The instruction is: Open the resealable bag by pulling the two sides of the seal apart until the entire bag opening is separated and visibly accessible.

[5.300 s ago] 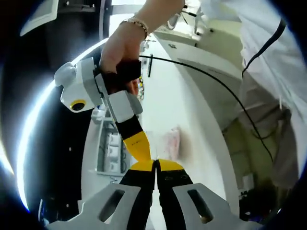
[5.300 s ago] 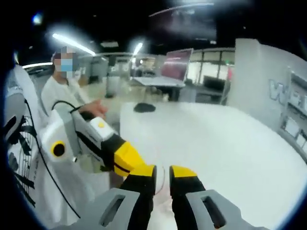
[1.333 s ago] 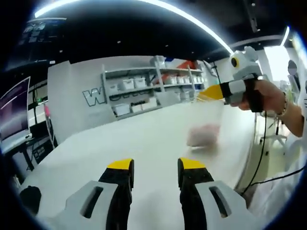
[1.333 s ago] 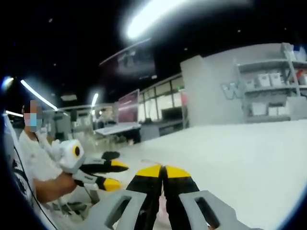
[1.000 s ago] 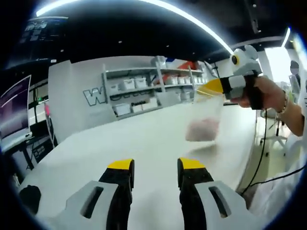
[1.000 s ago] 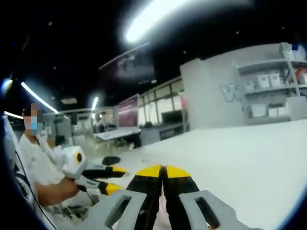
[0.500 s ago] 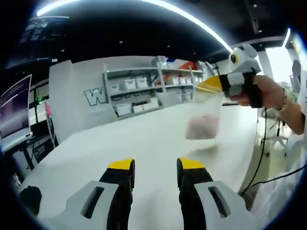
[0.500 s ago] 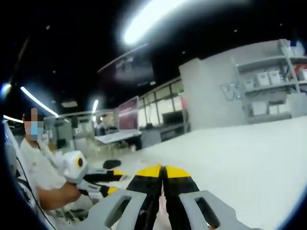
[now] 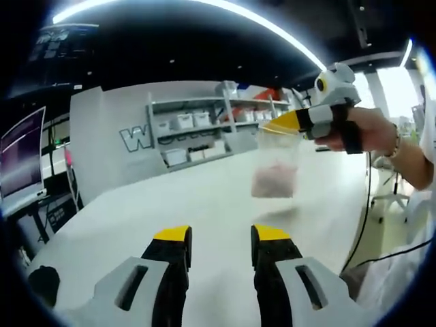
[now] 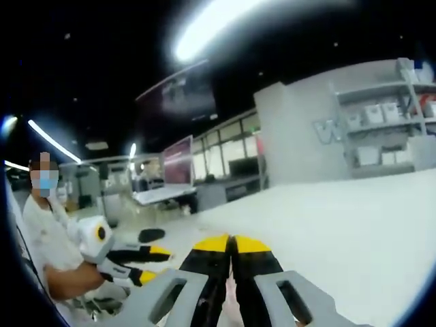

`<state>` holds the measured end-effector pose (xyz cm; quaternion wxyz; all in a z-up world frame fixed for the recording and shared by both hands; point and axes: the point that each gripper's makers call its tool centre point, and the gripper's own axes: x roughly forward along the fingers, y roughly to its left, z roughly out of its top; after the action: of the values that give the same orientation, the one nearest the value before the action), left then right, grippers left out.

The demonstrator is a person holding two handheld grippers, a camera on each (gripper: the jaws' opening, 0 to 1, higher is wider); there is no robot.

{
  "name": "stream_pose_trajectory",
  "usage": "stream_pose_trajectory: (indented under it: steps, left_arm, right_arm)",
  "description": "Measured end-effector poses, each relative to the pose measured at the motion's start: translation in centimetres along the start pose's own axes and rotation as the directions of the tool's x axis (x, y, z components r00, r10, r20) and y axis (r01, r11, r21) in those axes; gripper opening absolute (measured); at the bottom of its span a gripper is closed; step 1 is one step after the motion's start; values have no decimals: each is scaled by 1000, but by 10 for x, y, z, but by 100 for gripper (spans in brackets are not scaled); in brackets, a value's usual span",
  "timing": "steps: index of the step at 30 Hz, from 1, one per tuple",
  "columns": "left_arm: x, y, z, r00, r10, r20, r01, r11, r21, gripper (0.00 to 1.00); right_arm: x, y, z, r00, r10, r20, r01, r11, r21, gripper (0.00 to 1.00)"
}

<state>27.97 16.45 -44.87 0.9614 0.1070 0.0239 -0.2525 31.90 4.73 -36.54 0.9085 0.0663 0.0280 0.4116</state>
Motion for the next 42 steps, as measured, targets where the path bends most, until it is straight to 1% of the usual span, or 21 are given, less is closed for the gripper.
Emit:
stream_pose_trajectory:
  steps: [15,23,29,37,42]
  left_arm:
    - [2,1,3,1000,0,6,0,1000,1,34]
    - [3,2,5,1000,-1,11,1,1000,-2,34]
    - [4,4,4,1000,2,8,-2,1000,-6,34]
    - [4,3,4,1000,1,10,-1,1000,-11,34]
    - [4,3,5,1000,3,11,-3,1000,-11,34]
  right_arm:
    - [23,-20,16,1000,-20,19,20,1000,4,0]
    - [34,-32,15,999,-38,9,37,999,14,0]
    - [42,-44,17,998,-55,7,55,998,16,0]
    - [58,-60,25,996,-82,16,82,997,15,0]
    - [66,-65,28,996,-87,15,87,996,17,0]
